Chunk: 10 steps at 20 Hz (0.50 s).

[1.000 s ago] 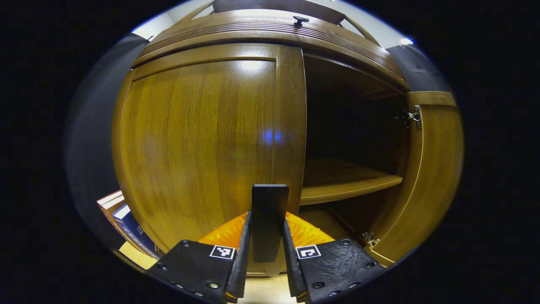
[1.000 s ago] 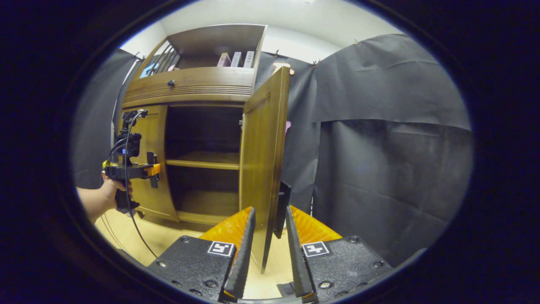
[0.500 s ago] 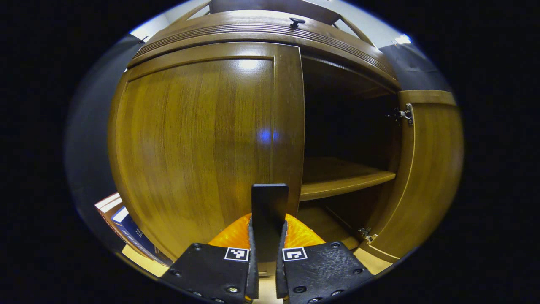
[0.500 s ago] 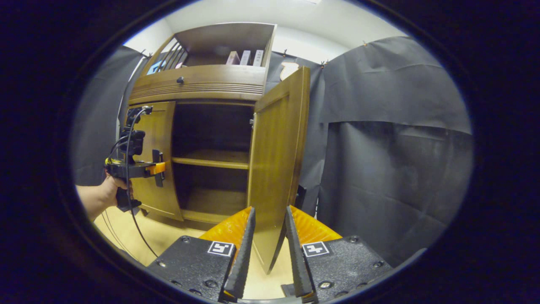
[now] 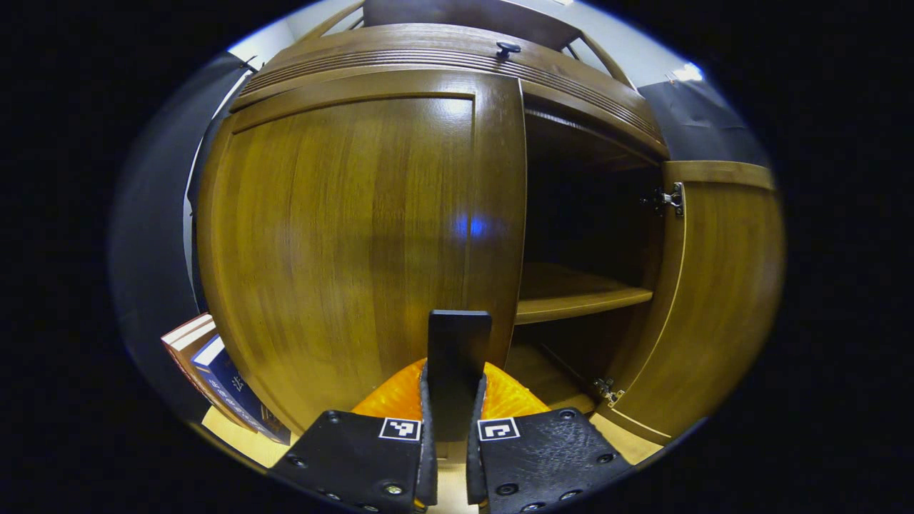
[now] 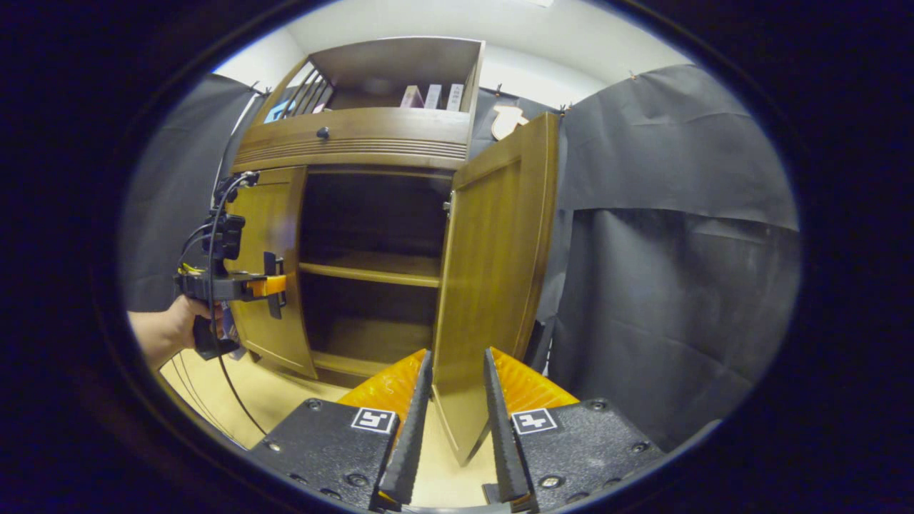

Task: Open the right door of the double-door shoe cabinet with the right hand, and open the left door with the left hand.

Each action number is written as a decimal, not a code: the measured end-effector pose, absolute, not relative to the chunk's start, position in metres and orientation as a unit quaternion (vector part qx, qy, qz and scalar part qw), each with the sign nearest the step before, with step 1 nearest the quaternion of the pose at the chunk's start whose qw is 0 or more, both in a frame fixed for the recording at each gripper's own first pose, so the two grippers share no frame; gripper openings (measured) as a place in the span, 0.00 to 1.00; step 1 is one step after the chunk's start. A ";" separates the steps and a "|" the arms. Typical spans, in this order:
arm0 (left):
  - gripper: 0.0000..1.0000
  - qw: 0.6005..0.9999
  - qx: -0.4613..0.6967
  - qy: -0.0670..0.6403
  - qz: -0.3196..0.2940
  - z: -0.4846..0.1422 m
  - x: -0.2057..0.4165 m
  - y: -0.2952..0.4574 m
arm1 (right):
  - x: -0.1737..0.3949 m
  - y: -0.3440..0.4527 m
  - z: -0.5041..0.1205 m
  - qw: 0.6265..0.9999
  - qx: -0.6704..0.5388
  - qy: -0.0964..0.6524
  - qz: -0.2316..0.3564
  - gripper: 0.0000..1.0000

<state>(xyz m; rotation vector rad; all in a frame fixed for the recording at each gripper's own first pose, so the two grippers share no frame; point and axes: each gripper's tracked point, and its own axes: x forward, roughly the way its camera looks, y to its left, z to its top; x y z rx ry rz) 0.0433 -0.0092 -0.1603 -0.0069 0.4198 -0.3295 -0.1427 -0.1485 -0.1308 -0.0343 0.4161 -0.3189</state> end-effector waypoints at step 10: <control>0.14 0.966 0.010 0.212 -0.147 -0.150 0.007 0.012 | -0.108 -0.114 -0.140 0.975 -0.025 0.200 -0.094 0.46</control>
